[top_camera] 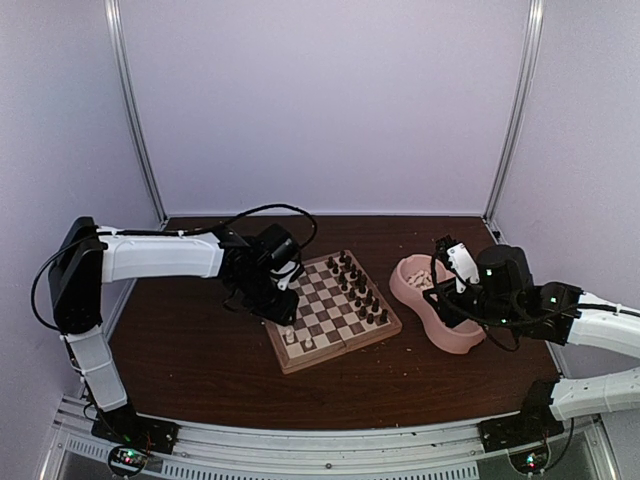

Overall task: Set up the chess pieces on the board
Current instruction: Place the bishop on f1, then pick up the pawn from the storage box.

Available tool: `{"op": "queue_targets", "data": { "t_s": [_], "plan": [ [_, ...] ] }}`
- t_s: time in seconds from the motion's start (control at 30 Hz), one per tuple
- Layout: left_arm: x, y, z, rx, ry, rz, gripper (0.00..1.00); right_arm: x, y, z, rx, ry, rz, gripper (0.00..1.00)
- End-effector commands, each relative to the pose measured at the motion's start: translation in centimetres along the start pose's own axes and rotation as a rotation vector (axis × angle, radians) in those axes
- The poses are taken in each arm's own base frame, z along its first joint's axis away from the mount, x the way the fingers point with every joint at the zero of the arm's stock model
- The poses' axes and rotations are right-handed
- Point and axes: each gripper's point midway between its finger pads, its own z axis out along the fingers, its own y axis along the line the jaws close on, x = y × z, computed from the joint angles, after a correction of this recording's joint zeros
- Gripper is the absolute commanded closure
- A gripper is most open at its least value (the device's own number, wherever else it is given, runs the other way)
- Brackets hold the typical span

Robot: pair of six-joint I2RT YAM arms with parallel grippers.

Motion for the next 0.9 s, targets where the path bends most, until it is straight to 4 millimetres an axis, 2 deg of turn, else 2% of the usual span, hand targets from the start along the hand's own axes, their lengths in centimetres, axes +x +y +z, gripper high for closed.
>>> {"op": "queue_targets", "data": {
  "t_s": [0.0, 0.1, 0.2, 0.3, 0.4, 0.47, 0.57, 0.63, 0.7, 0.87],
  "plan": [
    [-2.0, -0.1, -1.6, -0.015, -0.069, 0.010, 0.53, -1.3, -0.2, -0.3, 0.016, -0.020, 0.009, 0.66],
    [-2.7, -0.5, -3.0, -0.011, -0.108, 0.028, 0.52, -1.5, -0.8, -0.1, 0.061, 0.001, -0.020, 0.66],
    [-3.2, -0.7, -4.7, -0.020, -0.158, 0.053, 0.52, -1.7, -2.4, 0.2, 0.144, 0.037, -0.049, 0.65],
    [-3.7, -0.8, -6.8, -0.028, -0.216, 0.076, 0.53, -1.9, -3.7, 0.9, 0.157, 0.072, -0.001, 0.67],
    [-4.0, -1.2, -8.9, -0.027, -0.271, 0.099, 0.53, -2.0, -4.7, 2.1, 0.133, 0.118, 0.079, 0.69],
    [-4.2, -1.5, -10.5, -0.016, -0.316, 0.113, 0.53, -1.2, -5.0, 3.5, 0.113, 0.207, 0.121, 0.70],
    [-4.6, -1.8, -12.7, 0.013, -0.395, 0.120, 0.53, -1.2, -5.3, 5.4, 0.111, 0.292, 0.168, 0.71],
    [-4.7, -1.9, -14.2, 0.034, -0.453, 0.123, 0.52, -1.4, -6.0, 6.5, 0.157, 0.317, 0.194, 0.71],
    [-4.4, -1.8, -14.7, 0.042, -0.491, 0.135, 0.51, -1.7, -7.3, 7.4, 0.234, 0.331, 0.235, 0.71],
    [-2.8, -0.7, -13.9, 0.025, -0.486, 0.136, 0.50, -2.6, -9.6, 9.1, 0.382, 0.340, 0.364, 0.74]
  ]
}}
